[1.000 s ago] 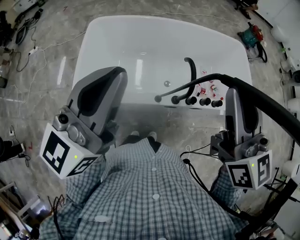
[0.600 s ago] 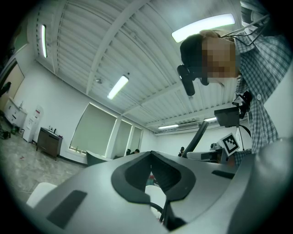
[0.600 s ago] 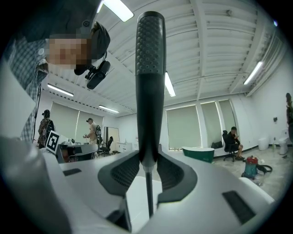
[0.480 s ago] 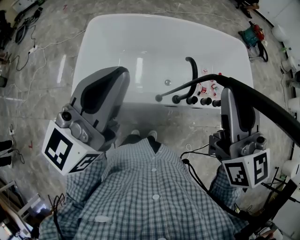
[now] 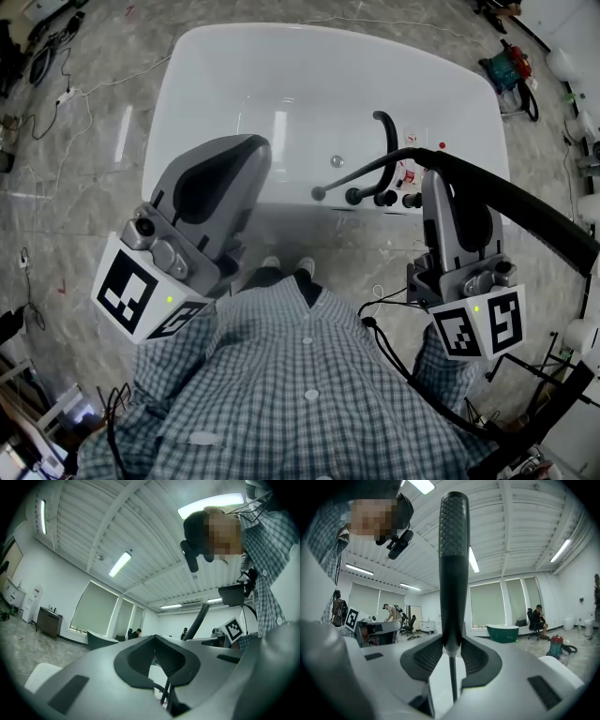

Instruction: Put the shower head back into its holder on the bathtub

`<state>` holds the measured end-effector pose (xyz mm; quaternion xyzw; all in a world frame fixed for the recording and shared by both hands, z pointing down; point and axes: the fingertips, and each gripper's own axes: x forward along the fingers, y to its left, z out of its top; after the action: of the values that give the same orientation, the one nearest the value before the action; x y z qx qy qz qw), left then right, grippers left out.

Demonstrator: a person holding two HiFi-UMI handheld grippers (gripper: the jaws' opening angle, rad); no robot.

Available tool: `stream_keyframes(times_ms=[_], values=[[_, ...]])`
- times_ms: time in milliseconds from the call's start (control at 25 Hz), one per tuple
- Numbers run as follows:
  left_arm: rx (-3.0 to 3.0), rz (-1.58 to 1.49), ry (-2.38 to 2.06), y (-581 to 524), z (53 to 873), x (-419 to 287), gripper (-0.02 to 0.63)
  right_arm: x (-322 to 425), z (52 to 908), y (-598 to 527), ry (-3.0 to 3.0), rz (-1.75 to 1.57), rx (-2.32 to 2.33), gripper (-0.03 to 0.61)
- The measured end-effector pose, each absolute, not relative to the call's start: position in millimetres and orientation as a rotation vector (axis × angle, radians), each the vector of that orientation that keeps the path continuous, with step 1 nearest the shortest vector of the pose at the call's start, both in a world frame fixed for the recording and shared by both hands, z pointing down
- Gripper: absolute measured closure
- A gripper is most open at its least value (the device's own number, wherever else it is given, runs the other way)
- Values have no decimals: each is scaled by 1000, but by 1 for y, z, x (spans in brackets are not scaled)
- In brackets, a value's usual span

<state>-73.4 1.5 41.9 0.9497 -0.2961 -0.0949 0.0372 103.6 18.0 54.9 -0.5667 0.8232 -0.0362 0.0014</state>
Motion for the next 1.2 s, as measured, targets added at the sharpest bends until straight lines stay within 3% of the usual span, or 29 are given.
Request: stream_keyframes(times_ms=[1200], values=[[2837,-153,-860,-30,116,-42,606,103,148,-19,2664,-305,-1775,459]])
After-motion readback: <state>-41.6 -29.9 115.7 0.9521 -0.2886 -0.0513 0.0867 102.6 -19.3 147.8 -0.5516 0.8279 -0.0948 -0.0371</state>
